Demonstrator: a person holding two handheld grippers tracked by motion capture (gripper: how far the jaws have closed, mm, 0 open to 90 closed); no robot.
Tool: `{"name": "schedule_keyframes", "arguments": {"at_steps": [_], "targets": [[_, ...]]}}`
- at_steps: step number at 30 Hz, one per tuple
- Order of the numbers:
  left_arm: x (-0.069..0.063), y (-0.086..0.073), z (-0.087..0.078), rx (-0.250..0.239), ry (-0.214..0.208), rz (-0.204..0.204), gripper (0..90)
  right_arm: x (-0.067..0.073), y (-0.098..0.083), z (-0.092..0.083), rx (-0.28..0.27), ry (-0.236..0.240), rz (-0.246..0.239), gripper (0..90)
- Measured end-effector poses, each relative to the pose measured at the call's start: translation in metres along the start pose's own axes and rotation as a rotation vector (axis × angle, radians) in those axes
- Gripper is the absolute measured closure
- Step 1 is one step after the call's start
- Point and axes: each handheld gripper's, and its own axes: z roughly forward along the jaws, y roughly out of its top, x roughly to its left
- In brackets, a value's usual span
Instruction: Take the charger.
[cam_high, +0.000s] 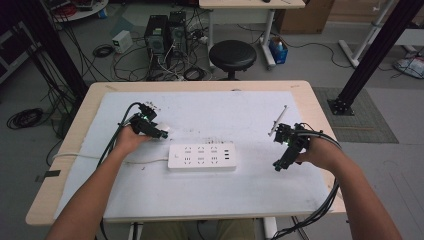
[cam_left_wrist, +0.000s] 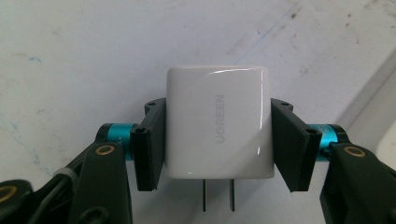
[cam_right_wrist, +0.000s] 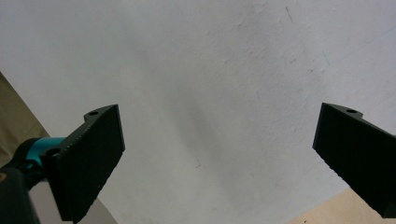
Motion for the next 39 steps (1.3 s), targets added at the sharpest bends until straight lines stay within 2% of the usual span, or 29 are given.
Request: {"name": "schedule_keyframes", "arguments": {"at_steps": [2,7,12,16,18,21,22,23,25,30,34,39], "targets": [[-0.006,0.002,-0.01,-0.024,0.015,0.024,42.5,0.0,-0.001,0.001,-0.016,-0.008,0.003,1.4],[-0.015,0.004,-0.031,-0.069,0.016,0.057,42.5,0.003,-0.001,0.0,-0.018,-0.02,0.009,1.4],[-0.026,0.002,-0.051,-0.086,0.005,0.103,42.5,0.007,-0.001,-0.002,-0.023,0.012,0.049,1.4],[-0.034,0.001,-0.064,-0.113,-0.01,0.112,42.5,0.01,-0.002,-0.005,-0.038,-0.006,0.043,1.4],[-0.043,0.001,-0.078,-0.141,-0.022,0.124,42.5,0.013,-0.002,-0.007,-0.051,-0.011,0.051,1.4],[-0.053,0.004,-0.093,-0.141,-0.017,0.147,42.5,0.015,-0.004,-0.01,-0.055,-0.019,0.064,1.4],[-0.053,0.004,-0.093,-0.141,-0.017,0.147,42.5,0.015,-0.005,-0.01,-0.056,-0.022,0.054,1.4],[-0.059,0.007,-0.104,-0.152,-0.018,0.161,42.5,0.016,-0.005,-0.012,-0.057,-0.024,0.056,1.4],[-0.063,0.008,-0.109,-0.162,-0.024,0.167,42.5,0.018,-0.006,-0.014,-0.067,-0.022,0.063,1.4],[-0.082,0.018,-0.133,-0.178,-0.03,0.226,42.5,0.021,-0.002,-0.018,-0.084,-0.033,0.054,1.4],[-0.088,0.022,-0.142,-0.176,-0.043,0.255,42.5,0.021,0.002,-0.025,-0.103,-0.054,0.046,1.4],[-0.092,0.019,-0.145,-0.178,-0.061,0.271,42.5,0.02,0.003,-0.027,-0.107,-0.058,0.034,1.4]]}}
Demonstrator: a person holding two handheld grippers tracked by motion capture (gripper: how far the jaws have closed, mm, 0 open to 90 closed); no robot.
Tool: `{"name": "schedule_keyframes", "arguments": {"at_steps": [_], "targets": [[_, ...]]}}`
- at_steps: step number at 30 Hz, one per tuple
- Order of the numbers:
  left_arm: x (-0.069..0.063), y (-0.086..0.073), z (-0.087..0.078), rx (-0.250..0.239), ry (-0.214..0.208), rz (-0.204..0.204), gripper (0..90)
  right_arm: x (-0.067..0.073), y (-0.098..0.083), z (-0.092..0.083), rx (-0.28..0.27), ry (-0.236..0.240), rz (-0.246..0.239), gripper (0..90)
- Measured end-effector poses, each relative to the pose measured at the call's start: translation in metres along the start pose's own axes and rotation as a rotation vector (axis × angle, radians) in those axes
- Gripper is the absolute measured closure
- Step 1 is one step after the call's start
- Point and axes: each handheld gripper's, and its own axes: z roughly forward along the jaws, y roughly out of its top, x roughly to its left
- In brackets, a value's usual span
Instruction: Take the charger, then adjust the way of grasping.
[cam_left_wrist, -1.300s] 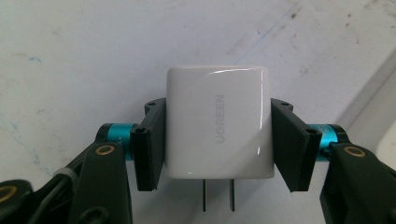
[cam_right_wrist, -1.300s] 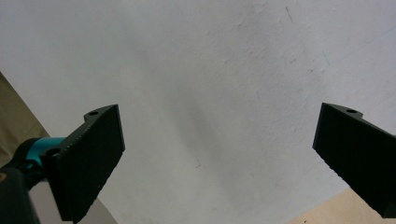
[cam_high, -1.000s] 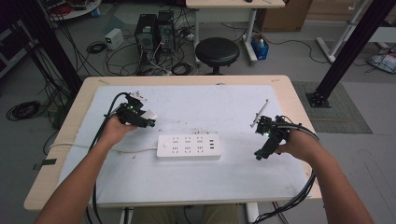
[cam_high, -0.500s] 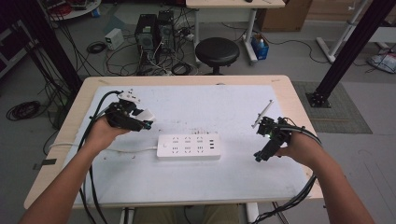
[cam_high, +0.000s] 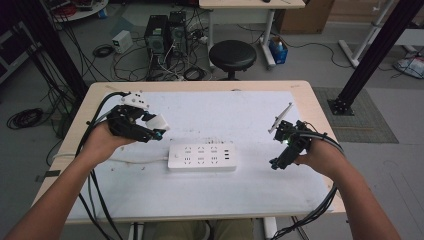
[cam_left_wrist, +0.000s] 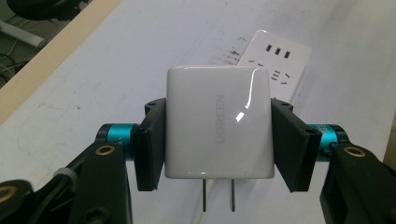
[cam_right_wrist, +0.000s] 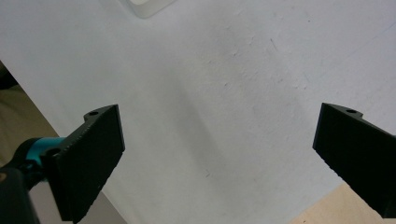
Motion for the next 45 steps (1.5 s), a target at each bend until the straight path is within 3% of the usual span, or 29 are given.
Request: {"name": "schedule_keyframes", "arguments": {"at_steps": [6,10,21,25,31,38,40,41,42,45], "targets": [[-0.006,-0.003,0.0,-0.005,-0.037,0.029,42.4,0.001,-0.003,0.002,-0.004,-0.005,0.014,1.4],[-0.011,-0.002,-0.001,-0.014,-0.062,0.061,42.4,0.002,-0.002,-0.001,-0.026,-0.011,0.054,1.4],[-0.023,0.004,0.008,-0.035,-0.112,0.119,42.4,0.006,-0.001,-0.004,-0.107,0.036,0.145,1.4],[-0.034,0.007,0.012,-0.041,-0.138,0.162,42.4,0.008,-0.001,-0.003,-0.126,0.041,0.168,1.4],[-0.045,0.013,0.022,-0.033,-0.163,0.21,42.4,0.013,-0.002,-0.003,-0.201,0.126,0.287,1.4],[-0.05,0.015,0.03,-0.036,-0.185,0.222,42.4,0.01,-0.008,-0.003,-0.291,0.265,0.474,1.4],[-0.052,0.015,0.033,-0.042,-0.189,0.222,42.4,0.009,-0.009,-0.003,-0.303,0.281,0.494,1.4],[-0.053,0.015,0.036,-0.042,-0.198,0.23,42.4,0.008,-0.01,-0.002,-0.324,0.306,0.51,1.5],[-0.054,0.015,0.037,-0.04,-0.199,0.235,42.4,0.008,-0.011,-0.001,-0.359,0.367,0.551,1.6],[-0.058,0.015,0.042,-0.035,-0.21,0.245,42.4,0.009,-0.011,0.0,-0.39,0.44,0.602,1.6]]}}
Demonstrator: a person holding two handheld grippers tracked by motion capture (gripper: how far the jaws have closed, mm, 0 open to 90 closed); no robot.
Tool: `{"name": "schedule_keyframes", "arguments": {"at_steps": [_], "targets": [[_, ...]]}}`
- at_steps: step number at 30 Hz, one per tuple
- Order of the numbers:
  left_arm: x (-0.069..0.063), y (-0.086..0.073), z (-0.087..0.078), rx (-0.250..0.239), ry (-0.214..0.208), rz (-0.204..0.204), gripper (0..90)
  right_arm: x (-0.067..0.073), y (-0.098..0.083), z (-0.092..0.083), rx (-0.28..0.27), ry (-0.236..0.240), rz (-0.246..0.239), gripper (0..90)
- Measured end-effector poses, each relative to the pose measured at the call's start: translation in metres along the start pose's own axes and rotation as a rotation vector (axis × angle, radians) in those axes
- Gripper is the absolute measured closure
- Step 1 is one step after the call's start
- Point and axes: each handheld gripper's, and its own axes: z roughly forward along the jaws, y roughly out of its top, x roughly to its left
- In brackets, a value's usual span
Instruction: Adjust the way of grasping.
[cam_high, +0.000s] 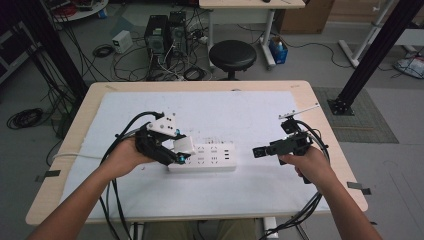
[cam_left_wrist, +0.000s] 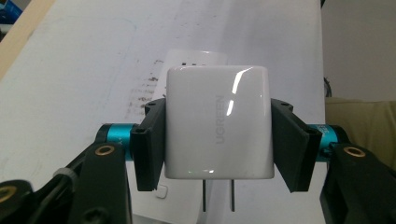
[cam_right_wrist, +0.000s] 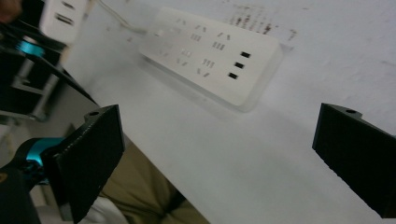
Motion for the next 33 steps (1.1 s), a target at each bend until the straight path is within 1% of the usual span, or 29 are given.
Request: {"name": "schedule_keyframes", "arguments": {"at_steps": [1,3,5,6,8,12,15,16,17,20,21,22,28,29,30,31,32,33], "targets": [[-0.001,0.001,0.002,-0.001,-0.004,0.003,42.4,0.0,0.0,0.001,-0.002,0.017,0.017,1.6],[-0.002,0.002,0.006,-0.005,-0.009,0.009,42.4,0.002,0.0,0.003,-0.006,0.038,0.031,1.6],[-0.004,0.004,0.01,-0.015,-0.015,0.009,42.4,0.003,0.001,0.006,0.002,0.042,0.029,1.6],[-0.005,0.004,0.012,-0.026,-0.017,0.008,42.4,0.004,0.001,0.008,0.006,0.05,0.04,1.6],[-0.007,0.006,0.017,-0.036,-0.026,0.012,42.4,0.006,0.001,0.012,0.019,0.083,0.069,1.6],[-0.01,0.009,0.026,-0.052,-0.04,0.017,42.4,0.012,0.003,0.02,0.017,0.147,0.08,1.6],[-0.011,0.012,0.032,-0.058,-0.047,0.029,42.4,0.017,0.006,0.026,0.018,0.178,0.091,1.8],[-0.012,0.013,0.033,-0.063,-0.05,0.031,42.4,0.019,0.007,0.027,0.02,0.185,0.1,1.9],[-0.012,0.014,0.035,-0.073,-0.053,0.031,42.4,0.02,0.008,0.029,0.022,0.199,0.107,3.4],[-0.013,0.017,0.038,-0.081,-0.059,0.038,42.4,0.022,0.011,0.035,0.03,0.245,0.134,3.9],[-0.013,0.017,0.038,-0.081,-0.059,0.038,42.4,0.022,0.011,0.035,0.03,0.245,0.134,3.9],[-0.013,0.018,0.04,-0.092,-0.062,0.04,42.4,0.024,0.013,0.039,0.034,0.261,0.143,3.9],[-0.014,0.021,0.044,-0.11,-0.069,0.041,42.4,0.03,0.017,0.048,0.049,0.302,0.161,5.8],[-0.014,0.022,0.045,-0.109,-0.07,0.043,42.4,0.031,0.018,0.05,0.048,0.304,0.162,8.0],[-0.014,0.022,0.046,-0.11,-0.072,0.044,42.4,0.031,0.018,0.051,0.05,0.31,0.165,12.8],[-0.015,0.023,0.047,-0.113,-0.072,0.046,42.4,0.031,0.019,0.052,0.047,0.33,0.166,14.5],[-0.015,0.023,0.047,-0.112,-0.073,0.046,42.4,0.032,0.02,0.054,0.044,0.338,0.173,14.5],[-0.015,0.023,0.047,-0.114,-0.072,0.047,42.4,0.032,0.02,0.054,0.047,0.335,0.172,14.5]]}}
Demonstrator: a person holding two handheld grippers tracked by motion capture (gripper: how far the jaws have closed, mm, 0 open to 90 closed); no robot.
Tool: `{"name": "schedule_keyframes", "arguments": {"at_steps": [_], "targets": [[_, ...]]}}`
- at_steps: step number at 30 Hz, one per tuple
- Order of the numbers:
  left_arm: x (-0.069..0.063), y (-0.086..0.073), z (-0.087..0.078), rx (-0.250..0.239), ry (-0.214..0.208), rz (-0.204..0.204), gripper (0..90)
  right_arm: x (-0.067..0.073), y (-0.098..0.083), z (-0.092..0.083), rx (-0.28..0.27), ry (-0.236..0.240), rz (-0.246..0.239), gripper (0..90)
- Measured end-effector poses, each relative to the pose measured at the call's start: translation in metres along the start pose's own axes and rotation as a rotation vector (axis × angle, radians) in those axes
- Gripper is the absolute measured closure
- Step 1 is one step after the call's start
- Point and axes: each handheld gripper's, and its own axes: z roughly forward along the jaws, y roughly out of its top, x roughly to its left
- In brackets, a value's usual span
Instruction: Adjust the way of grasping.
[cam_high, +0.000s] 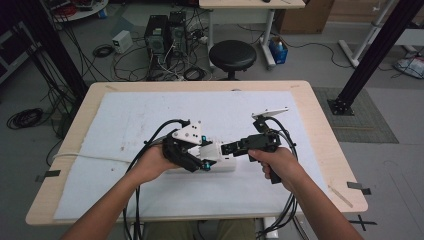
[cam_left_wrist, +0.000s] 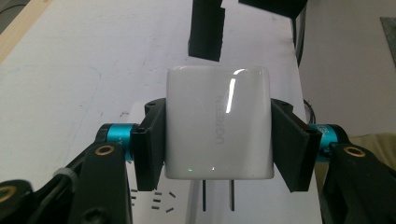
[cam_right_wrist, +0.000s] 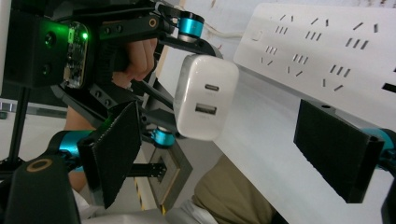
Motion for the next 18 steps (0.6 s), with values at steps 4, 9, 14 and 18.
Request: {"name": "schedule_keyframes", "arguments": {"at_steps": [4,9,14,18], "targets": [[0.0,0.001,0.002,0.002,-0.001,0.008,42.4,0.0,0.002,0.006,0.022,0.001,0.009,14.9],[-0.002,0.004,0.005,0.001,-0.007,0.027,42.4,0.001,0.005,0.016,0.052,0.004,0.023,19.8],[-0.004,0.005,0.007,-0.003,-0.003,0.04,42.4,-0.002,0.005,0.022,0.045,0.037,0.051,28.8],[-0.005,0.005,0.007,-0.002,-0.004,0.047,42.4,-0.008,0.005,0.023,0.037,0.066,0.088,36.9]]}}
